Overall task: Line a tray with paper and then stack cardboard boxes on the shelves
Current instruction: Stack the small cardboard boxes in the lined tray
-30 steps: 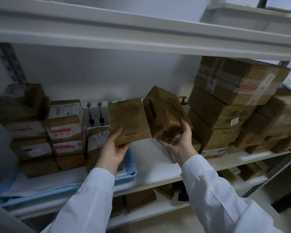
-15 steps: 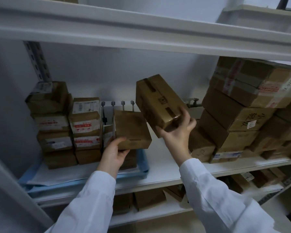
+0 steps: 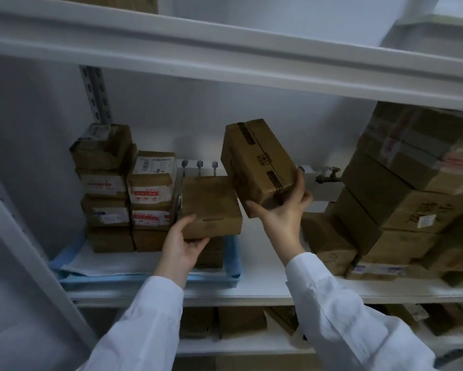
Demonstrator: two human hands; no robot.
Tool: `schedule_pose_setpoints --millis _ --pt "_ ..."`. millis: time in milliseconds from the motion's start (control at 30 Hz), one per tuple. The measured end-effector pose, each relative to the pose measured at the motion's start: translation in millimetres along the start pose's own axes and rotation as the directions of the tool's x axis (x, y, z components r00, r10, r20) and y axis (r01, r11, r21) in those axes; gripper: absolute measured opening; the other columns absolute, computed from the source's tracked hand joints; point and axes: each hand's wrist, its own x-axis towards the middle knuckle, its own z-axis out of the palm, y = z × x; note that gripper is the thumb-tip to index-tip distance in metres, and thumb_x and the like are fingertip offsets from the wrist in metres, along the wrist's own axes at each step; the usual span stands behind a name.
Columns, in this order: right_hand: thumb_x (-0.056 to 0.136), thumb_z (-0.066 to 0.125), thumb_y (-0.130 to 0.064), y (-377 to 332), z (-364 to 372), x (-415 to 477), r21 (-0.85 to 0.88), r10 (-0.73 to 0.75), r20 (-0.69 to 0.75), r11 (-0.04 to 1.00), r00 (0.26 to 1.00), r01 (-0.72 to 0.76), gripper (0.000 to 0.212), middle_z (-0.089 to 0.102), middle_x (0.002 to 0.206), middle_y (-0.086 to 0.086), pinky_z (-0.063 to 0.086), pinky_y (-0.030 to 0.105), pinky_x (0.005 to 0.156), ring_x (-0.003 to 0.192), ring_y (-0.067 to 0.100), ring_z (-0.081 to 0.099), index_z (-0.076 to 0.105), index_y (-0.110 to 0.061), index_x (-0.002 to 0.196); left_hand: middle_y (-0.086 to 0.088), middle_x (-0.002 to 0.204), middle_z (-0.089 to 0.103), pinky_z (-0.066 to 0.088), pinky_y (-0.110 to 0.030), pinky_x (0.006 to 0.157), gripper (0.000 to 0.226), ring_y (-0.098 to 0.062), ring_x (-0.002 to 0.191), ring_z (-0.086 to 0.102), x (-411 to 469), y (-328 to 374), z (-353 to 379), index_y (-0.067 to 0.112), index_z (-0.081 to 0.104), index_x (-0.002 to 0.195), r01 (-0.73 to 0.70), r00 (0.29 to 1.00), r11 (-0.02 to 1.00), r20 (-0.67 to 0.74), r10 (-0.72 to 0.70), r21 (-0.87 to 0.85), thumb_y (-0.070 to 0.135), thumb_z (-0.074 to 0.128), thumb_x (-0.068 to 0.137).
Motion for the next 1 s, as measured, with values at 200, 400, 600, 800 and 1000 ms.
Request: schedule_pose_setpoints --millis 200,400,600,800,1000 --pt "0.06 0.084 -0.047 7.7 7.2 14.6 0.324 0.363 0.011 0.88 0.932 -0.347 0.114 0.019 0.149 0.004 0.04 0.046 0.105 0.13 0.037 0.037 0.009 -0.041 0.145 -0.014 0.113 0.056 0.047 -0.041 0.082 0.041 -0.032 0.1 0.054 -12.2 3.4 7.7 0.016 0.049 0.125 -0.059 0.997 0.998 0.057 0.058 0.01 0.033 0.056 0.088" --pt "0.072 0.079 -0.034 13.5 23.0 14.9 0.604 0.552 0.341 0.491 0.761 -0.627 0.082 0.052 0.128 0.008 0.057 0.045 0.08 0.104 0.028 0.057 0.03 -0.021 0.136 -0.009 0.093 0.059 0.039 -0.021 0.05 0.041 -0.017 0.067 0.051 -25.7 14.5 27.1 0.017 0.058 0.11 -0.073 0.987 0.99 0.151 0.054 0.122 0.049 0.044 0.089" --pt "0.063 0.081 -0.046 7.7 54.2 -7.6 0.391 0.605 0.535 0.442 0.59 -0.808 0.093 0.056 0.127 0.011 0.053 0.046 0.085 0.113 0.034 0.055 0.033 -0.018 0.138 -0.009 0.099 0.059 0.041 -0.02 0.053 0.037 -0.018 0.07 0.051 -38.3 36.2 50.6 0.017 0.059 0.107 -0.165 0.971 0.98 0.191 0.142 0.108 0.047 0.046 0.09" --pt "0.076 0.074 -0.039 6.6 77.2 -24.7 0.281 0.626 0.603 0.414 0.495 -0.866 0.072 0.056 0.13 0.012 0.045 0.046 0.093 0.122 0.033 0.051 0.043 -0.015 0.136 -0.01 0.105 0.06 0.042 -0.021 0.058 0.036 -0.019 0.074 0.052 -42.0 48.0 42.3 0.018 0.059 0.108 -0.208 0.969 0.968 0.166 0.184 0.14 0.047 0.049 0.089" --pt "0.072 0.075 -0.049 8.1 90.4 -20.5 0.164 0.642 0.592 0.496 0.487 -0.853 0.084 0.051 0.138 0.011 0.037 0.05 0.108 0.129 0.034 0.045 0.038 -0.016 0.139 -0.01 0.105 0.061 0.042 -0.022 0.06 0.028 -0.02 0.076 0.053 -43.5 53.0 35.1 0.018 0.058 0.102 -0.239 0.965 0.955 0.154 0.213 0.177 0.043 0.052 0.09"
